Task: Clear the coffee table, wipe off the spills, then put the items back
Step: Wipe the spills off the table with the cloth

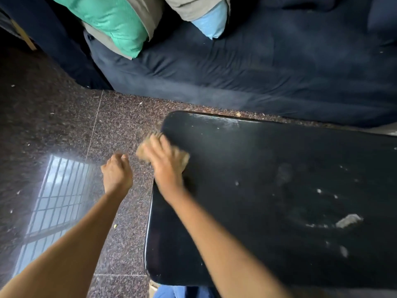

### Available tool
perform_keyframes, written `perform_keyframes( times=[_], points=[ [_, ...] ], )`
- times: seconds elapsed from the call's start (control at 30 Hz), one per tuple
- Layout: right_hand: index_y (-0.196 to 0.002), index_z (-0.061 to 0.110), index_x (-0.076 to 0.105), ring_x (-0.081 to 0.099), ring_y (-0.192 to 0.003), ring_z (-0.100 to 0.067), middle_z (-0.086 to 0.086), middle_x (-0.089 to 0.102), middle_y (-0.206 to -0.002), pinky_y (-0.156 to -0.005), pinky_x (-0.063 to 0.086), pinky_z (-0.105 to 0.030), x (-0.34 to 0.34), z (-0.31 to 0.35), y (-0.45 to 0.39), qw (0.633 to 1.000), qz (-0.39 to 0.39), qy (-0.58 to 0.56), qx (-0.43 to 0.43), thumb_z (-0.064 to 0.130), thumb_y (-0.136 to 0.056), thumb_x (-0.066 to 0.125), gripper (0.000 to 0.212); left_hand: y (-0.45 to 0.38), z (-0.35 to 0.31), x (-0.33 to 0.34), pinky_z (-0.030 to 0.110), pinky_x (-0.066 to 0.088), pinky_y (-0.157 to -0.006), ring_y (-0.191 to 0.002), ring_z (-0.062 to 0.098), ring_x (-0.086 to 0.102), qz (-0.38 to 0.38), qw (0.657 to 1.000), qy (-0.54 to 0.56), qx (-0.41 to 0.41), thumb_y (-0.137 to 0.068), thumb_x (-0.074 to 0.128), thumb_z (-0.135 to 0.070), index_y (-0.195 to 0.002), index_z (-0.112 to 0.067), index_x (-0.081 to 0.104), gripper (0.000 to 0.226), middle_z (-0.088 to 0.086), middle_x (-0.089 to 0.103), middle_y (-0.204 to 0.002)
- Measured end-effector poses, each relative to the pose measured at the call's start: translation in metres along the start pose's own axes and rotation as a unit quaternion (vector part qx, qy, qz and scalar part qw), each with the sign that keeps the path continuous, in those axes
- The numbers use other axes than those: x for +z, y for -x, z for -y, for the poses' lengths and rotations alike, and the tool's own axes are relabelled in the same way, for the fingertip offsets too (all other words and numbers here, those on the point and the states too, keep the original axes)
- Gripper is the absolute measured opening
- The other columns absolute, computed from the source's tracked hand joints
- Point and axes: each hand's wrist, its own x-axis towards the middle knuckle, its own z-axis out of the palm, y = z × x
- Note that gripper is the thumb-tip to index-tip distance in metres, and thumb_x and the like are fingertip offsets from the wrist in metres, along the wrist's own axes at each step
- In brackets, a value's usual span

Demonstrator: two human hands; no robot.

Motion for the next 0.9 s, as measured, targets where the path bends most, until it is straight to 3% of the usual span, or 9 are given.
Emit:
perform_keyframes(
  times=[0.07,0.2,0.4,0.53,0.6,0.67,0.77,0.83,0.9],
  points=[
    [-0.119,0.022,0.06,0.05,-0.122,-0.026,0.0,0.055,-0.133,-0.087,0.047,-0.041,0.014,0.017,0.038,0.999,0.028,0.021,-0.005,0.018,-0.091,0.037,0.036,0.01,-0.001,0.002,0.044,0.038,-0.093,-0.111,0.044,0.05,0.008,1.0,-0.01,0.012,-0.101,0.029,-0.018,-0.119,0.005,0.053,0.037,0.033,0.057,-0.116],
    [-0.127,0.02,0.053,0.049,-0.124,-0.03,-0.004,0.05,-0.139,-0.093,0.045,-0.042,0.008,0.009,0.078,0.993,0.001,0.06,0.102,0.011,-0.089,0.038,0.041,0.028,0.006,-0.003,0.045,0.04,-0.087,-0.106,0.044,0.05,0.026,0.999,-0.023,0.031,-0.101,0.028,-0.019,-0.111,0.006,0.054,0.037,0.032,0.058,-0.111],
    [-0.129,0.015,0.054,0.046,-0.126,-0.036,-0.011,0.047,-0.141,-0.088,0.046,-0.044,-0.027,-0.034,0.16,0.972,-0.035,0.097,0.212,0.003,-0.087,0.04,0.046,0.07,0.012,-0.013,0.045,0.035,-0.093,-0.11,0.045,0.048,0.049,0.995,-0.042,0.077,-0.101,0.029,-0.019,-0.112,0.007,0.053,0.037,0.033,0.057,-0.116],
    [-0.13,0.012,0.053,0.051,-0.12,-0.038,-0.017,0.047,-0.14,-0.08,0.049,-0.042,-0.073,-0.086,0.231,0.938,-0.018,0.191,0.289,0.0,-0.08,0.034,0.055,0.093,0.016,-0.007,0.045,0.035,-0.096,-0.113,0.046,0.048,0.059,0.993,-0.043,0.09,-0.101,0.031,-0.019,-0.115,0.007,0.054,0.038,0.034,0.056,-0.118],
    [-0.13,0.01,0.051,0.052,-0.117,-0.039,-0.02,0.044,-0.14,-0.078,0.048,-0.044,-0.091,-0.109,0.239,0.901,-0.013,0.148,0.407,-0.003,-0.079,0.033,0.055,0.101,0.021,-0.007,0.045,0.036,-0.096,-0.112,0.045,0.048,0.064,0.992,-0.037,0.106,-0.101,0.03,-0.021,-0.116,0.006,0.054,0.039,0.032,0.057,-0.117],
    [-0.128,0.014,0.051,0.05,-0.116,-0.032,-0.011,0.044,-0.137,-0.082,0.045,-0.041,-0.102,-0.105,0.226,0.855,-0.073,0.076,0.508,-0.001,-0.081,0.038,0.051,0.107,0.027,-0.011,0.045,0.037,-0.093,-0.111,0.043,0.048,0.066,0.991,-0.034,0.111,-0.101,0.029,-0.023,-0.115,0.005,0.054,0.04,0.031,0.058,-0.116],
    [-0.115,0.032,0.054,0.051,-0.1,-0.005,0.017,0.048,-0.122,-0.075,0.045,-0.024,-0.082,-0.032,0.212,0.947,-0.061,0.04,0.313,0.012,-0.08,0.047,0.041,0.109,0.031,-0.018,0.045,0.036,-0.094,-0.114,0.042,0.045,0.057,0.99,-0.043,0.118,-0.101,0.027,-0.023,-0.119,0.003,0.052,0.041,0.029,0.057,-0.119],
    [-0.117,0.031,0.051,0.058,-0.104,-0.009,0.011,0.057,-0.124,-0.076,0.049,-0.031,-0.047,0.041,0.219,0.978,-0.01,0.004,0.206,0.019,-0.089,0.041,0.032,0.11,0.033,-0.02,0.045,0.035,-0.093,-0.114,0.04,0.045,0.051,0.991,-0.056,0.114,-0.101,0.026,-0.024,-0.119,0.003,0.052,0.041,0.028,0.057,-0.119],
    [-0.129,0.026,0.045,0.051,-0.123,-0.026,-0.005,0.05,-0.138,-0.09,0.046,-0.044,-0.012,0.089,0.232,0.986,0.087,-0.004,0.141,0.017,-0.087,0.037,0.044,0.112,0.032,-0.018,0.047,0.036,-0.092,-0.114,0.039,0.044,0.045,0.991,-0.066,0.112,-0.101,0.026,-0.024,-0.118,0.003,0.052,0.041,0.027,0.056,-0.119]
  ],
)
